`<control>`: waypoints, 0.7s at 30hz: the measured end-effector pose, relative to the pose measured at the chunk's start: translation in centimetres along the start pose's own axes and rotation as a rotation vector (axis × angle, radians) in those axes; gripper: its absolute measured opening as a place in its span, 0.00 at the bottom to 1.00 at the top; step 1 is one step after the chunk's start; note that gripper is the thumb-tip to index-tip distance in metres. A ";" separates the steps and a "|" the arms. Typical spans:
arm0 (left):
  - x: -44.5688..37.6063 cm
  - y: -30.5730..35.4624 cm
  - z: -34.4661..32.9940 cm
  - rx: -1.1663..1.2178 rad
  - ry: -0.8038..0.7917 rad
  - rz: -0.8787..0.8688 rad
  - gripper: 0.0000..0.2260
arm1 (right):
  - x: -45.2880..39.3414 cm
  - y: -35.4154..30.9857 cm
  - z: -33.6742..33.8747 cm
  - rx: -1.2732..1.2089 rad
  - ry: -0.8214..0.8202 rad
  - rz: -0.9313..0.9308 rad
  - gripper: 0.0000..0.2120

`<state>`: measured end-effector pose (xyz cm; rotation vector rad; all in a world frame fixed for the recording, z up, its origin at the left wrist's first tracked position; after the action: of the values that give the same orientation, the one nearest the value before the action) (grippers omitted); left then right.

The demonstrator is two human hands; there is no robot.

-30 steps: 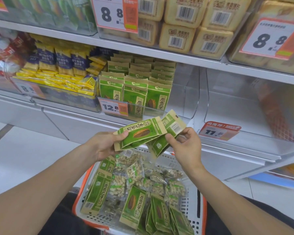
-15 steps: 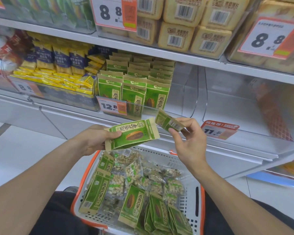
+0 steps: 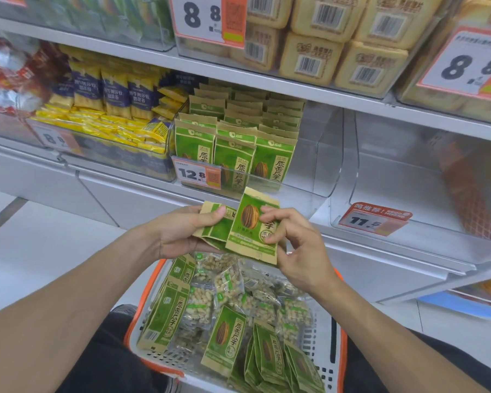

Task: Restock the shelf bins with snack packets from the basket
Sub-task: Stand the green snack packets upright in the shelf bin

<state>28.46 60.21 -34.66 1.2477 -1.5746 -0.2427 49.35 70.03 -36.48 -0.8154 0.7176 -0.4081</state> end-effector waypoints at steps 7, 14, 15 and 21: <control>-0.6 -1.1 -0.6 -0.117 -0.031 0.015 0.12 | -0.1 0.0 0.6 -0.122 -0.285 -0.092 0.19; -0.3 -1.1 -0.9 -0.284 -0.096 -0.018 0.25 | -0.7 0.2 1.9 0.047 -0.208 -0.636 0.46; -0.3 -1.1 -0.9 -0.293 -0.100 -0.016 0.26 | -0.7 0.3 1.7 -0.043 -0.221 -0.680 0.46; -0.8 -1.1 -0.3 -0.313 -0.085 -0.062 0.37 | -0.9 0.9 2.2 0.021 -0.360 -0.528 0.40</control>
<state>29.26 60.48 -35.82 1.0518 -1.5027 -0.5659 50.39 72.24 -35.72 -1.0247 0.1534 -0.7175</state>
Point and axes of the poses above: each hand's wrist, its own x-axis away from the middle knuckle, its own z-axis out of the back of the hand, y = z × x, the point moved 1 cm from there along -x, towards the middle knuckle, and after that the axes turned 11 degrees about x, right-handed, at the moved point
